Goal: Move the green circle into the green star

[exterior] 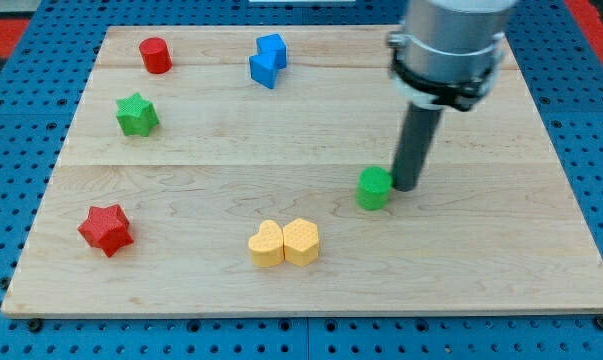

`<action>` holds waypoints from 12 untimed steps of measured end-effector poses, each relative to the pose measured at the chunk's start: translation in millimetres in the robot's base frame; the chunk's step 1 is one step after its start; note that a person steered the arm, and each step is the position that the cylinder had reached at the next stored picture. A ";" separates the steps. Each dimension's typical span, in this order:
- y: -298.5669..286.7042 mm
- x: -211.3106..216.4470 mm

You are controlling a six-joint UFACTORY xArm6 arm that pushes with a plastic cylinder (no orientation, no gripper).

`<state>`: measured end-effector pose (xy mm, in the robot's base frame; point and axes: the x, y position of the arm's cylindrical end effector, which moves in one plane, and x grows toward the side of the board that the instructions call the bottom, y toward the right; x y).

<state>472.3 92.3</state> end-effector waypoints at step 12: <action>-240.8 -35.5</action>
<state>436.8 -148.4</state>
